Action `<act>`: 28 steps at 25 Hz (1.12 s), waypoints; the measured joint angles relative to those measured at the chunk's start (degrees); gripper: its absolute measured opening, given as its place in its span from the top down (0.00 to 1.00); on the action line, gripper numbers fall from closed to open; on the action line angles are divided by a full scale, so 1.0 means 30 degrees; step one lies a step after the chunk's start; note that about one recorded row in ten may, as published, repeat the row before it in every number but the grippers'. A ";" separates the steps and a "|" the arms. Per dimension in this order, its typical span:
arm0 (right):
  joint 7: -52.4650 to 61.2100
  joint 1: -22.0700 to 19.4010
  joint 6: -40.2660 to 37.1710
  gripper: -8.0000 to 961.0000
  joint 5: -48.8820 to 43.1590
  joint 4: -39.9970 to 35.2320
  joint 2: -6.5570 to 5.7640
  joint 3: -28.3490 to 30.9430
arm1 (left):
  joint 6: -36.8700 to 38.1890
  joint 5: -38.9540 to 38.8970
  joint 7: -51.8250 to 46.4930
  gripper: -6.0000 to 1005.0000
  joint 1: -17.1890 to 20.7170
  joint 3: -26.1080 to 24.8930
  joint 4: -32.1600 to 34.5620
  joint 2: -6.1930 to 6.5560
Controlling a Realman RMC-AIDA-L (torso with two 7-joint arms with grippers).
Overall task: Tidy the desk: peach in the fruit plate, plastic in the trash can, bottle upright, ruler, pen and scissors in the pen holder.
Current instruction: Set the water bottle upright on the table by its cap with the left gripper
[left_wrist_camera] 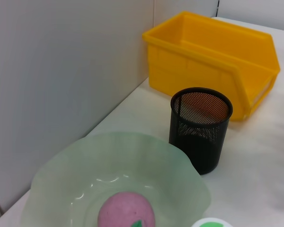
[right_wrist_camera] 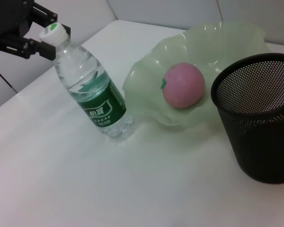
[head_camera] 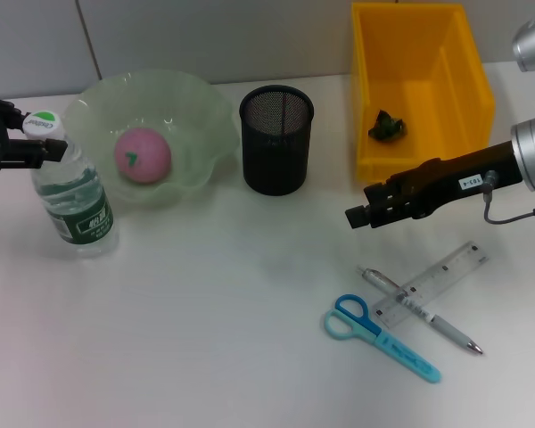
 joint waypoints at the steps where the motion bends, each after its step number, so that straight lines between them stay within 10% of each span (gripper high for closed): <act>1: 0.0000 0.0015 0.0002 0.25 0.0000 0.0005 0.0001 0.0000 | -0.0020 0.0000 -0.0001 0.51 0.0007 -0.0001 -0.0037 0.0001; 28: 0.0243 0.0109 -0.0103 0.25 -0.0044 0.0057 0.0013 -0.0177 | -0.0389 -0.0001 -0.0030 0.48 0.0235 0.0000 -0.0094 -0.0093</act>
